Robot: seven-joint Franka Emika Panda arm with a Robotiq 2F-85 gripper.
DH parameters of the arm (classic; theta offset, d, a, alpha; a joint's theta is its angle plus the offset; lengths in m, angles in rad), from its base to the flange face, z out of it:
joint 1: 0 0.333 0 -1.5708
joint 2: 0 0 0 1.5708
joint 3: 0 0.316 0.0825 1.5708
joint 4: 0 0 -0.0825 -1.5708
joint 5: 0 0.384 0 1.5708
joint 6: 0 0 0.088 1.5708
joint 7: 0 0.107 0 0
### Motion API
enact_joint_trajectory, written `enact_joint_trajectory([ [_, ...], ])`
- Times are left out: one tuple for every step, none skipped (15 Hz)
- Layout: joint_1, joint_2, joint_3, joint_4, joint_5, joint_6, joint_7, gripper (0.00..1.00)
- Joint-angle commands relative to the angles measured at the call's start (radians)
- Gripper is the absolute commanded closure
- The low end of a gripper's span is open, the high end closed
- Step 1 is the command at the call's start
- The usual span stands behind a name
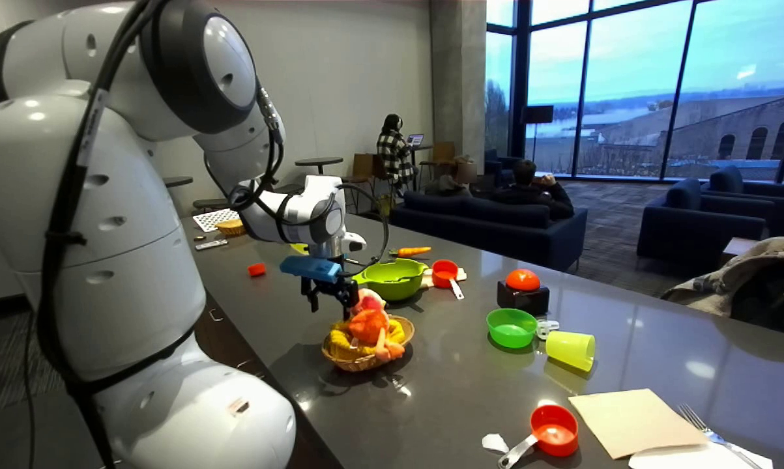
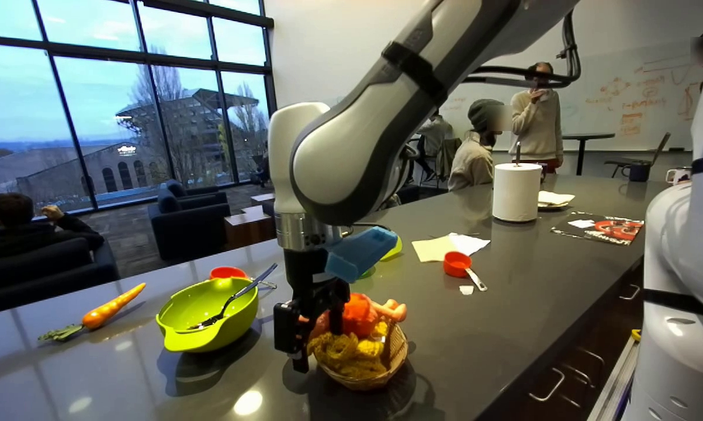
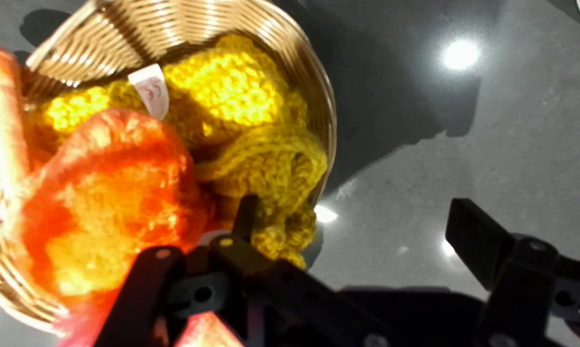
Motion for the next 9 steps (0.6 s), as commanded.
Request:
enact_joint_trajectory([
  [0.004,0.001,0.002,-0.017,-0.005,0.035,-0.04,0.0],
  [0.005,0.004,0.002,-0.014,-0.012,0.033,-0.055,0.0],
  [0.006,0.006,0.003,-0.015,-0.018,0.052,-0.08,0.0],
  [0.008,0.02,0.004,0.002,-0.028,0.038,-0.103,0.0],
  [0.008,0.029,0.005,0.014,-0.039,0.021,-0.114,0.0],
  [0.007,0.036,0.005,0.023,-0.051,0.0,-0.115,0.0],
  [0.005,0.039,0.004,0.026,-0.06,-0.014,-0.114,0.0],
  [0.005,0.039,0.003,0.025,-0.06,-0.016,-0.118,0.0],
  [0.005,0.043,0.004,0.026,-0.065,-0.025,-0.117,0.0],
])
